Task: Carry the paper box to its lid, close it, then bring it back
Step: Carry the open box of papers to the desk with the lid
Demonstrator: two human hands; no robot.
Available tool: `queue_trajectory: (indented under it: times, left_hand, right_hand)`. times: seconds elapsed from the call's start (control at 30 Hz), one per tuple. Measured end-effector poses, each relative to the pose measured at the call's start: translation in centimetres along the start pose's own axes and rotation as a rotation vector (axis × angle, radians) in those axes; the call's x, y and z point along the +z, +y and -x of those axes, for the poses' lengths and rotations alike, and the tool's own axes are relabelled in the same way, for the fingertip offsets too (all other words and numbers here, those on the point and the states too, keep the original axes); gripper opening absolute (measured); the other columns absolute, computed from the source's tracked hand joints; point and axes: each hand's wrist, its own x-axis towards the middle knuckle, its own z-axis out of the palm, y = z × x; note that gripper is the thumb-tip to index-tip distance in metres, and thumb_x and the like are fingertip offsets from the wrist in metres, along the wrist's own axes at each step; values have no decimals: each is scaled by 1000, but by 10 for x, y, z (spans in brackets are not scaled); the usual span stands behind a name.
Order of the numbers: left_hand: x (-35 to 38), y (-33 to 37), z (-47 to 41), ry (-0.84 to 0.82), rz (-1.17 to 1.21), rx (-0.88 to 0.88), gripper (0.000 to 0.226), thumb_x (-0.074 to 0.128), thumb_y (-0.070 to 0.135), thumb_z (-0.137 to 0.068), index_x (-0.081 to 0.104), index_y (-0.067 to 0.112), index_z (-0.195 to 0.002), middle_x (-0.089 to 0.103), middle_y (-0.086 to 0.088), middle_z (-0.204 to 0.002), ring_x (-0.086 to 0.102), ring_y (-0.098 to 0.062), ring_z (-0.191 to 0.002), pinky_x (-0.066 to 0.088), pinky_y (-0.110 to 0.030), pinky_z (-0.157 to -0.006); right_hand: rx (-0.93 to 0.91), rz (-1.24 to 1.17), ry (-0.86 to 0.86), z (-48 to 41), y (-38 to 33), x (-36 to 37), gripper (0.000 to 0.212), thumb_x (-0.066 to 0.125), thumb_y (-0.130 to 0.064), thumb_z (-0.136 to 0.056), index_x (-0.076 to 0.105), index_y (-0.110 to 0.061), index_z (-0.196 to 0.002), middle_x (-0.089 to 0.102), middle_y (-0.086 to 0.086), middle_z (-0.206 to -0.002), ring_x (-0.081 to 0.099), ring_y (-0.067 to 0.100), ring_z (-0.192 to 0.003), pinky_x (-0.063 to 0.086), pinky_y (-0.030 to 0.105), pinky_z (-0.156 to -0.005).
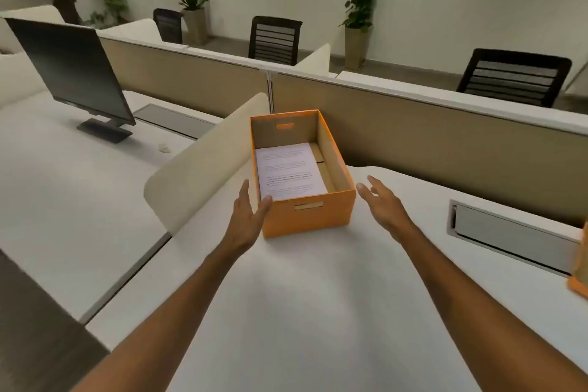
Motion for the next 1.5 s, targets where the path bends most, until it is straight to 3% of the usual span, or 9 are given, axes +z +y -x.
queue_trajectory:
  times: [0.13, 0.27, 0.43, 0.6, 0.8, 0.97, 1.13, 1.27, 1.5]
  left_hand:
    - [6, -13, -35, 9, 117, -169, 103, 36, 84, -76, 0, 32, -157, 11, -5, -167, 18, -24, -152, 20, -47, -119]
    - [12, -32, -57, -54, 226, -211, 101, 34, 87, -75, 12, 32, -158, 20, 6, -166, 23, -19, -150, 20, -49, -121]
    - [10, -53, -73, -104, 332, -249, 62, 49, 58, -93, 35, 37, -150, 56, 11, -138, 52, -15, -129, 38, -45, -111]
    - [2, -59, -73, -157, 465, -284, 59, 60, 48, -92, 40, 40, -147, 69, 9, -126, 64, -17, -119, 47, -39, -103]
    - [-5, -55, -67, -217, 504, -255, 58, 59, 40, -96, 38, 35, -150, 71, 15, -122, 65, -15, -118, 46, -40, -105]
    - [-2, -42, -40, -238, 466, -212, 60, 61, 40, -94, 39, 34, -149, 73, 11, -119, 65, -17, -118, 47, -42, -103]
    - [19, -22, -2, -240, 410, -167, 56, 64, 41, -91, 48, 35, -144, 74, 7, -118, 68, -19, -111, 53, -41, -97]
    - [45, -7, 41, -277, 383, -131, 46, 63, 40, -91, 55, 42, -136, 74, 11, -115, 72, -16, -103, 58, -32, -84]
    - [102, 13, 133, -346, 367, -116, 37, 60, 33, -92, 60, 46, -127, 77, 14, -103, 74, -13, -95, 59, -26, -76]
  right_hand:
    - [114, -120, -40, -37, 3, 16, 66, 39, -59, -97, 31, -24, -152, 33, 5, -158, 35, 29, -142, 31, 50, -114]
    - [209, -281, -60, -61, 8, 31, 61, 33, -57, -99, 36, -22, -149, 43, 5, -151, 43, 29, -136, 37, 48, -109]
    - [259, -362, -76, -75, 17, 40, 45, 38, -51, -100, 53, -24, -132, 61, -1, -125, 56, 23, -114, 42, 44, -98]
    - [250, -440, -107, -74, 21, 40, 25, 43, -49, -99, 60, -34, -110, 65, -3, -111, 61, 19, -105, 49, 43, -88]
    - [187, -438, -100, -58, 21, 37, 30, 44, -45, -100, 63, -32, -119, 69, -4, -108, 64, 17, -103, 54, 34, -72]
    - [155, -466, -37, -20, 35, 26, 29, 46, -44, -100, 60, -34, -122, 72, -9, -103, 68, 14, -99, 55, 29, -69]
    - [122, -516, 52, 39, 60, -11, 38, 56, -44, -95, 63, -27, -129, 73, -13, -91, 69, 15, -95, 59, 39, -76]
    - [132, -559, 115, 101, 89, -44, 40, 63, -42, -91, 63, -28, -129, 75, -5, -104, 71, 15, -96, 60, 40, -72]
    - [159, -578, 236, 224, 144, -95, 42, 65, -41, -90, 62, -29, -131, 74, -8, -110, 71, 14, -98, 61, 40, -71]
